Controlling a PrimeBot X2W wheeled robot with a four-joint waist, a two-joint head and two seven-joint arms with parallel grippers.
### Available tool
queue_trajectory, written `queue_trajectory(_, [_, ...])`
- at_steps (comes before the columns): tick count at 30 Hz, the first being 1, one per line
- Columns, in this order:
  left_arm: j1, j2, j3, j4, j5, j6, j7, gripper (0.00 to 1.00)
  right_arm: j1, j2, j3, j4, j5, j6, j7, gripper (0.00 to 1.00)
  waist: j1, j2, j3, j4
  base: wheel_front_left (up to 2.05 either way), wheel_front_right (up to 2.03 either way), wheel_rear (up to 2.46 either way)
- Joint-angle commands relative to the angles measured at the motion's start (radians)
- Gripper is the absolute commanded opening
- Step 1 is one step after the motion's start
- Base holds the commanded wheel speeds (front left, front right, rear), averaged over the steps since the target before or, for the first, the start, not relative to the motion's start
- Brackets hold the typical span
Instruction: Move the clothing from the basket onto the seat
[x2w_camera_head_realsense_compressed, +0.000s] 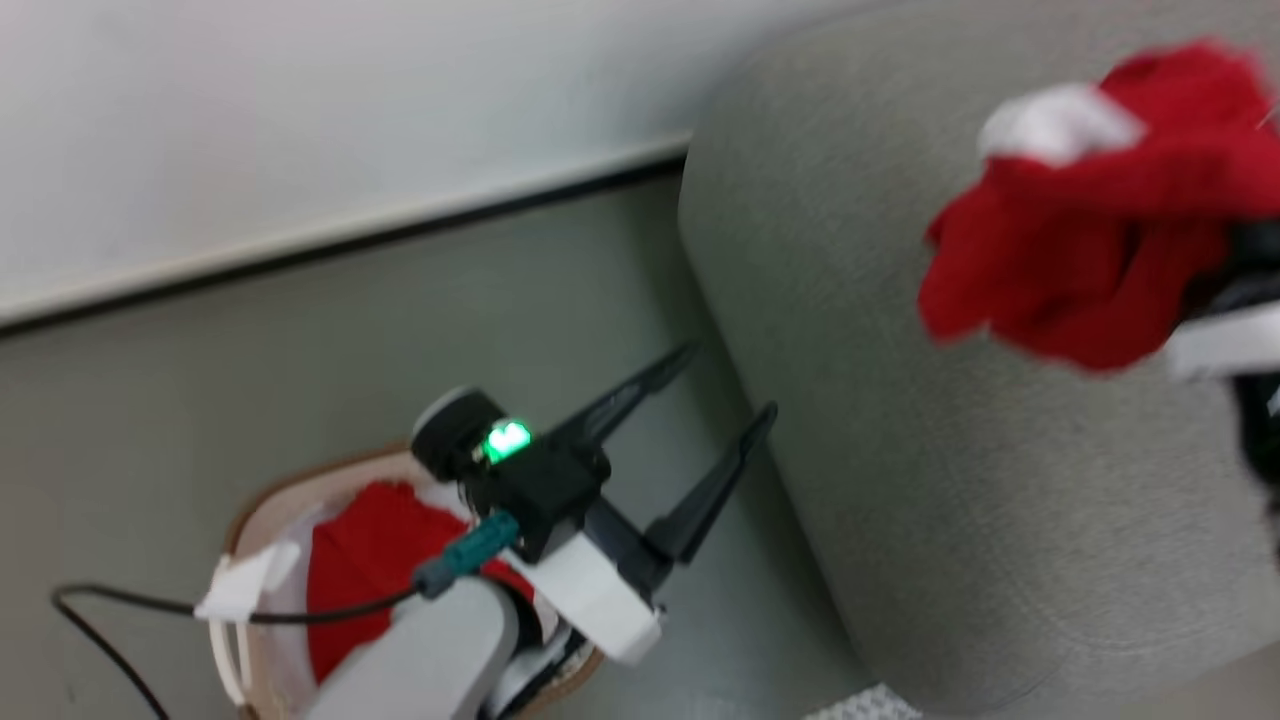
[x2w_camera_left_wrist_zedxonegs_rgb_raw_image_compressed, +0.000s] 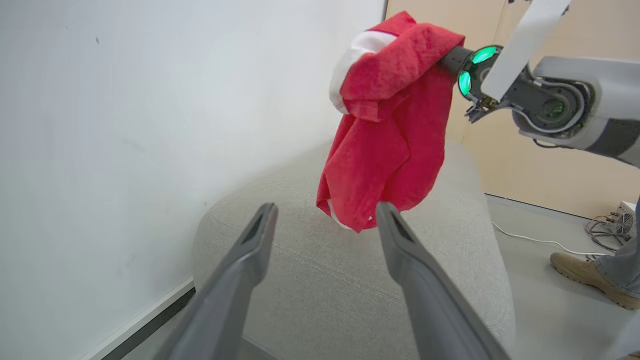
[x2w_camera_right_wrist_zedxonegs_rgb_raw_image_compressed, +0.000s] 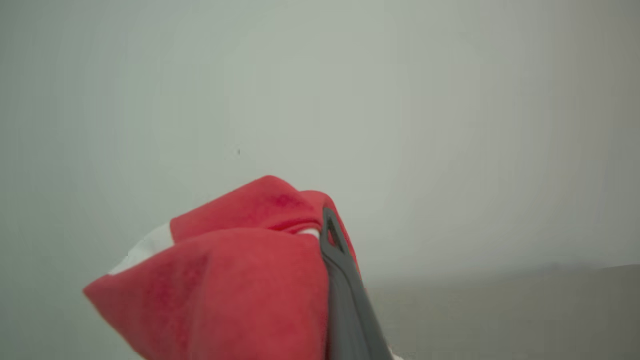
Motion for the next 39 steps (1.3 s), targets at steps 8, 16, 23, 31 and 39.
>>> queue_trajectory(8, [-0.160,-0.002,0.004,-0.001,0.018,-0.008,0.000,1.00,-0.375,-0.079,-0.228,0.172,-0.105,-0.002,0.058,0.00,-0.0002,0.0000,0.288,0.174,0.00,0.00,0.00])
queue_trajectory(16, [-0.158,0.003,0.003,-0.005,0.011,0.001,-0.017,1.00,-0.627,-0.209,-0.434,0.354,-0.258,-0.002,0.139,0.00,-0.0002,0.0000,0.377,0.267,0.00,0.00,0.00])
queue_trajectory(23, [-0.134,0.005,-0.005,-0.024,0.013,0.023,-0.007,1.00,-0.607,-0.172,-0.606,0.577,-0.386,-0.002,0.109,0.00,-0.0002,0.0000,0.424,0.284,0.00,0.00,0.00])
queue_trajectory(31, [-0.111,0.022,-0.001,-0.020,-0.001,0.040,-0.001,1.00,-0.549,-0.103,-0.696,0.763,-0.488,-0.002,0.054,0.54,-0.0002,0.0000,0.387,0.253,0.00,0.00,0.00])
queue_trajectory(39, [-0.073,0.041,0.020,-0.007,-0.037,0.057,-0.007,1.00,-0.514,-0.064,-0.659,0.827,-0.527,-0.002,0.027,1.00,-0.0002,0.0000,0.303,0.206,0.00,0.00,0.00])
